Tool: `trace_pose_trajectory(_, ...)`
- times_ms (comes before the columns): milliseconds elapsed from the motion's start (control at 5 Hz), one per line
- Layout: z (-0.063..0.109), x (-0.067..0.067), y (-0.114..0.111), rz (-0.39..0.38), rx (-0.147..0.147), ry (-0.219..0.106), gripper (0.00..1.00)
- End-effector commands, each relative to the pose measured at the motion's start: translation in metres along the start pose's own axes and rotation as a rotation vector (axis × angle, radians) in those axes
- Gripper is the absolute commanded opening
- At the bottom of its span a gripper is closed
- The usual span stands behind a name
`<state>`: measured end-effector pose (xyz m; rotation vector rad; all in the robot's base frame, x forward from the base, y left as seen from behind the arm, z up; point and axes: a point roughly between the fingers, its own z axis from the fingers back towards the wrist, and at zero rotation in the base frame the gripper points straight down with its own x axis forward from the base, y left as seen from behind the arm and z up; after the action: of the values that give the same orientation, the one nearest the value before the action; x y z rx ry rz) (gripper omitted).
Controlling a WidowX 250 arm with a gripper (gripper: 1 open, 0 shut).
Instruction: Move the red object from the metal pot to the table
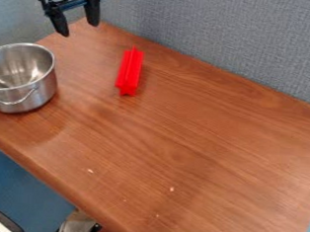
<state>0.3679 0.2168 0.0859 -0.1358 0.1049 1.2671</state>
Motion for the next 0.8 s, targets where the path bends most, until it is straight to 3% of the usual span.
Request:
trace_pose_trajectory(0, 0.026, -0.012, -0.011, 0.059, -0.046, -0.064, 1.0)
trace_pose_trajectory(200, 0.028, 0.0, -0.011, -0.012, -0.062, -0.032, 1.0)
trace_pose_trajectory(600, 0.021, 0.009, -0.016, -0.185, -0.052, 0.005, 1.0)
